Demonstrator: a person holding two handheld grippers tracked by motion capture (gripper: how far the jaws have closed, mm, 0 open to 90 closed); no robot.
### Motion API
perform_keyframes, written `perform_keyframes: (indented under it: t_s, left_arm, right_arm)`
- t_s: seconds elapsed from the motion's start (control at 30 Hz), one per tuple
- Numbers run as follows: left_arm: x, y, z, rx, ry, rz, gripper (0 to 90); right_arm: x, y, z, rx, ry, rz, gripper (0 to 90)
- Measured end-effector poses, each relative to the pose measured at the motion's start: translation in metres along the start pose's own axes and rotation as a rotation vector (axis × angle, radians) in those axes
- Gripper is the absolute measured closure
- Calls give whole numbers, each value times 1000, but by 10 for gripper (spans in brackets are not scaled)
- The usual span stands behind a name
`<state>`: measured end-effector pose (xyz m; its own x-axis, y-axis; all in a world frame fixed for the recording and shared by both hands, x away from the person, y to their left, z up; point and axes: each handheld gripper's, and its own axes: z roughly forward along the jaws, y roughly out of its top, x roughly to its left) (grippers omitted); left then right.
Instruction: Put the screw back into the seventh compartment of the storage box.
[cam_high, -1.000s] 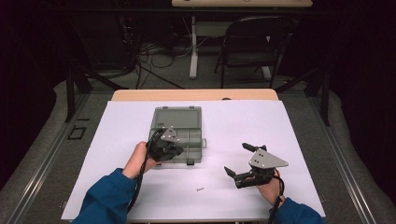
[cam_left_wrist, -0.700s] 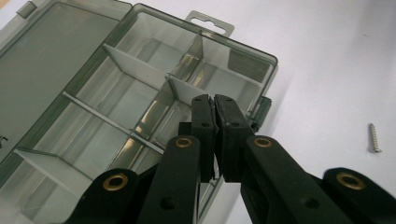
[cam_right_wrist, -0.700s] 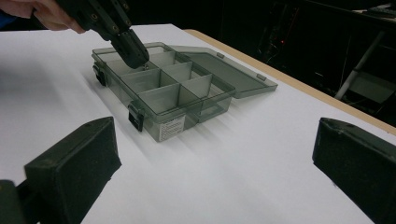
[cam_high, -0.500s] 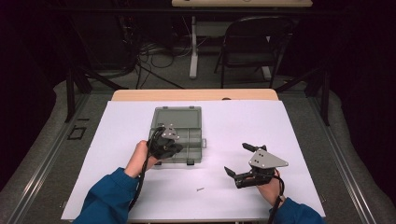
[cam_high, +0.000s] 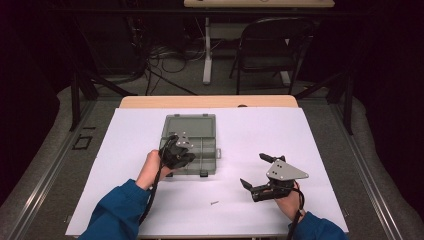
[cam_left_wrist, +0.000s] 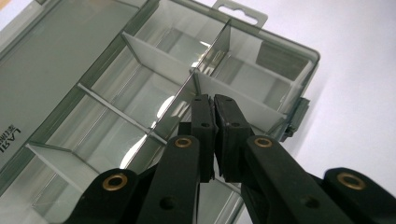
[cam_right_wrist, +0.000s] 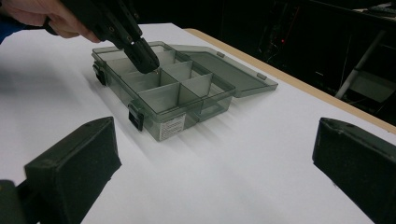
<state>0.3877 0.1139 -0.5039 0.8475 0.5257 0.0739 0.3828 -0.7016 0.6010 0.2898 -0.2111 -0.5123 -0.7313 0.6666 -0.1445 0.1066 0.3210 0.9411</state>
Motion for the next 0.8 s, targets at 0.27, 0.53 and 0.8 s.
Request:
perform_keyframes:
  t_s: [0.27, 0.53, 0.8]
  left_arm:
    - [0, 0, 0, 2, 14, -8, 728]
    - [-6, 1, -10, -20, 37, -11, 420]
    - [-20, 3, -21, -38, 29, 10, 212]
  right_arm:
    - [0, 0, 0, -9, -11, 1, 0]
    - [-1, 0, -2, 3, 3, -1, 0]
    - [-1, 1, -2, 11, 3, -2, 0]
